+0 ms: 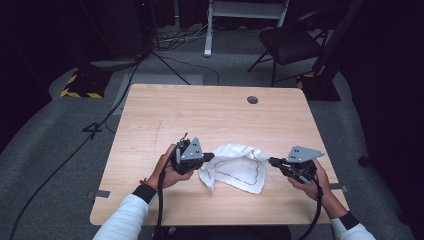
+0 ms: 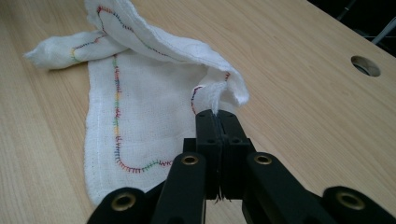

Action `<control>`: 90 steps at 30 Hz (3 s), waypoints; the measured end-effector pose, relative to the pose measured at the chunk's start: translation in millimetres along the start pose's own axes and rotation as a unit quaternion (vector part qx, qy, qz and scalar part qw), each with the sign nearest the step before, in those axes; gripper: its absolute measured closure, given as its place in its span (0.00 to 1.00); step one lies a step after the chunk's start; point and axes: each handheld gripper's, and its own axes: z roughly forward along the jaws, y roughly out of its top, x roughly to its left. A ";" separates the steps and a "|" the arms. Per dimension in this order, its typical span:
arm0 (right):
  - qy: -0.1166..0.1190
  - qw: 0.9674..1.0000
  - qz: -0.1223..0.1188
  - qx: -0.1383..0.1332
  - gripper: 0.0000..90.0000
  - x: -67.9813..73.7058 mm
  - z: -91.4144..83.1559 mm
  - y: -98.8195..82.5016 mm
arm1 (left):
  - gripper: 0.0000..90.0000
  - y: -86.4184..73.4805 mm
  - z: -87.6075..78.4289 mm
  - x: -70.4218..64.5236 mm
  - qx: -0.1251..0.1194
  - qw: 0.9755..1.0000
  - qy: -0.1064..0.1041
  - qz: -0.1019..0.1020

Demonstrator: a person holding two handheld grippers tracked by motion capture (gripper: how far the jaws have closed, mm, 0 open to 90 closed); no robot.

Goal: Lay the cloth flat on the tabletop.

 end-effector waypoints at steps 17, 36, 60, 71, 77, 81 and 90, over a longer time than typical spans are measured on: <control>-0.006 0.999 -0.001 -0.047 0.99 20.8 -60.3 17.1 | 1.00 -3.4 -62.5 -20.3 -0.058 0.998 0.029 -0.015; -0.038 0.996 0.002 -0.082 0.99 17.2 -93.4 39.1 | 1.00 22.1 -84.0 -9.3 -0.074 0.996 0.057 0.003; -0.126 0.990 0.058 0.034 0.99 -111.7 72.4 66.2 | 1.00 15.7 33.2 146.3 0.056 0.983 0.142 -0.098; -0.142 0.986 0.060 0.070 0.77 -114.1 114.6 66.6 | 0.54 1.6 55.9 149.6 0.093 0.971 0.167 -0.143; -0.083 0.992 0.053 0.081 0.67 -92.0 113.1 47.2 | 0.36 -11.4 59.5 122.6 0.113 0.980 0.106 -0.127; -0.043 0.994 0.040 0.092 0.60 -73.0 107.1 31.4 | 0.34 -23.3 60.1 99.7 0.130 0.981 0.081 -0.118; 0.004 0.995 0.038 0.092 0.44 -42.7 87.7 -0.8 | 0.22 -47.8 51.3 66.1 0.114 0.985 0.042 -0.122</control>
